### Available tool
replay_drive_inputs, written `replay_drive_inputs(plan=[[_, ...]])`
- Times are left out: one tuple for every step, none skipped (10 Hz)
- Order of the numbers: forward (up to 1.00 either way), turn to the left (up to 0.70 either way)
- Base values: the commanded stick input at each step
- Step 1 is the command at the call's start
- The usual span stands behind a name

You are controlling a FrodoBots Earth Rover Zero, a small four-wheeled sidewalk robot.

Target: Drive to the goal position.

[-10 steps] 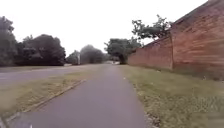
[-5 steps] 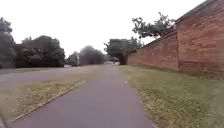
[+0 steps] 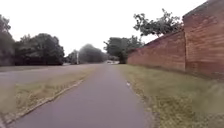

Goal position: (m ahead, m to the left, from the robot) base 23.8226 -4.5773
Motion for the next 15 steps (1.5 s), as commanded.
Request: replay_drive_inputs(plan=[[1.0, 0.35], [1.0, 0.0], [1.0, 0.0], [1.0, 0.0], [1.0, 0.0], [1.0, 0.0], [1.0, 0.0], [1.0, 0.0], [1.0, 0.0], [1.0, 0.0], [1.0, 0.0], [1.0, 0.0], [1.0, 0.0], [1.0, 0.0], [1.0, 0.0]])
